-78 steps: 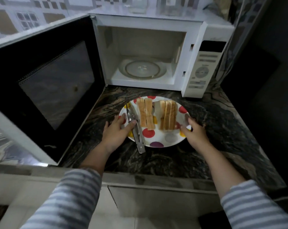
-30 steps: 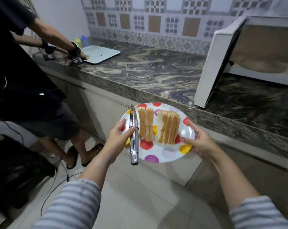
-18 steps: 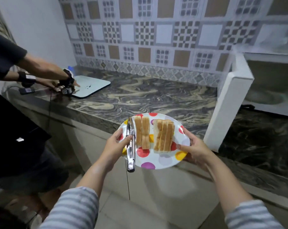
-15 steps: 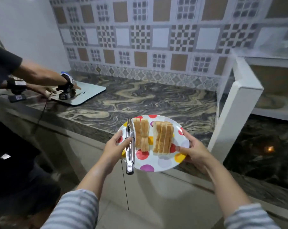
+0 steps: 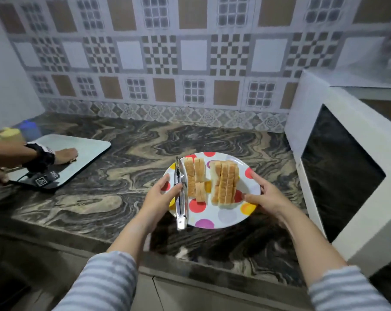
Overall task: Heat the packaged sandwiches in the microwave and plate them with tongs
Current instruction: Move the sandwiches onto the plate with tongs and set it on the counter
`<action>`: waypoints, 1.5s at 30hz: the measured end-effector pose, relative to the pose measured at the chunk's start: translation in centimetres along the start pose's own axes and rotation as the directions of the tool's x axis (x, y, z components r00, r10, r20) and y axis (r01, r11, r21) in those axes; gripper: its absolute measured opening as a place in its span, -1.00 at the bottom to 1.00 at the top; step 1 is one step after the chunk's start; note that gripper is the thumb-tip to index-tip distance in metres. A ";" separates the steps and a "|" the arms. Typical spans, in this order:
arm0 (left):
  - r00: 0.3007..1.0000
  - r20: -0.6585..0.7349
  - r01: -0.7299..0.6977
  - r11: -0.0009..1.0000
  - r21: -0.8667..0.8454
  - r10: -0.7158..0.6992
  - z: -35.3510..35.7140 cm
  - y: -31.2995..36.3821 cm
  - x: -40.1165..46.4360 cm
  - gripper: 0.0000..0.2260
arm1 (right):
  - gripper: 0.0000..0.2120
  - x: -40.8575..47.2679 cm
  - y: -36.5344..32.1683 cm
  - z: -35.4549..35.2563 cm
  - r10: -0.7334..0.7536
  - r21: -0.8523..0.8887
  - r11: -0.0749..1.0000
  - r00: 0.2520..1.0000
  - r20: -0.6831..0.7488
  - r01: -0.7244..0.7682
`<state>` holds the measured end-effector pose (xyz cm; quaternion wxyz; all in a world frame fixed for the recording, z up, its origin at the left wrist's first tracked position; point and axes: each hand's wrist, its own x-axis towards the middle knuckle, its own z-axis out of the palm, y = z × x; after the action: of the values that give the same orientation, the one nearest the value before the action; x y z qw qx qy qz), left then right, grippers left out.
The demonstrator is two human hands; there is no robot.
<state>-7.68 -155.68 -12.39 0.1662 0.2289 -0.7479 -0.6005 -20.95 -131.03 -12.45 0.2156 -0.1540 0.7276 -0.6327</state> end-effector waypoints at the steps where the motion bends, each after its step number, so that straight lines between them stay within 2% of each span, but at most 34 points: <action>1: 1.000 0.017 -0.009 1.000 0.011 0.009 0.1 0.1 1.4 -0.38 | -0.27 0.8 -0.3 -0.1 -0.006 -0.022 1.000 1.000 -0.020 0.006; 8: 0.994 0.105 -0.028 0.992 0.119 0.016 1.0 -0.4 9.2 -0.35 | -0.24 6.2 -0.3 -0.6 0.058 -0.155 0.985 0.993 -0.100 -0.073; 11: 0.994 0.111 -0.041 0.957 0.287 0.010 1.3 -1.6 11.0 -0.23 | -0.21 7.5 1.1 -0.6 0.122 -0.194 0.971 0.987 -0.107 -0.141; 14: 0.995 0.099 -0.076 0.875 0.478 0.033 1.8 -2.7 11.9 -0.37 | -0.15 8.0 2.2 -0.3 0.164 -0.281 0.940 0.978 -0.127 -0.194; 16: 0.993 0.110 -0.097 0.830 0.549 0.043 1.9 -3.2 11.9 -0.39 | -0.14 8.5 2.8 -0.3 0.196 -0.400 0.886 0.971 -0.135 -0.234; 20: 0.990 0.130 -0.131 0.741 0.659 0.060 2.0 -4.5 11.5 -0.39 | -0.27 8.5 3.3 -0.1 0.267 -0.621 0.714 0.946 -0.185 -0.324; 23: 0.988 0.131 -0.152 0.685 0.713 0.083 2.1 -4.7 11.3 -0.40 | -0.29 8.4 3.6 0.1 0.270 -0.665 0.675 0.946 -0.181 -0.320; 27: 0.985 0.152 -0.172 0.610 0.773 0.084 2.1 -4.9 11.2 -0.38 | -0.32 8.3 3.2 0.4 0.248 -0.811 0.523 0.957 -0.148 -0.261; 30: 0.986 0.147 -0.169 0.578 0.799 0.085 2.2 -5.0 11.1 -0.38 | -0.32 8.2 3.1 0.4 0.254 -0.816 0.516 0.957 -0.142 -0.258; 36: 0.987 0.147 -0.159 0.576 0.801 0.068 2.3 -5.0 11.0 -0.41 | -0.33 7.8 3.2 0.7 0.206 -0.828 0.499 0.963 -0.173 -0.255; 42: 0.989 0.144 -0.133 0.699 0.702 0.044 1.8 -4.9 10.6 -0.49 | -0.40 5.8 2.9 1.3 0.151 -0.800 0.546 0.968 -0.198 -0.249; 45: 0.991 0.115 -0.130 0.712 0.690 0.069 1.1 -5.0 9.8 -0.53 | -0.40 3.9 2.4 1.3 0.158 -0.790 0.561 0.969 -0.190 -0.247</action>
<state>-15.76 -160.89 -17.73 0.0696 0.2094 -0.9360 -0.2742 -23.52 -133.75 -15.38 0.1575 -0.1193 0.9574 -0.2105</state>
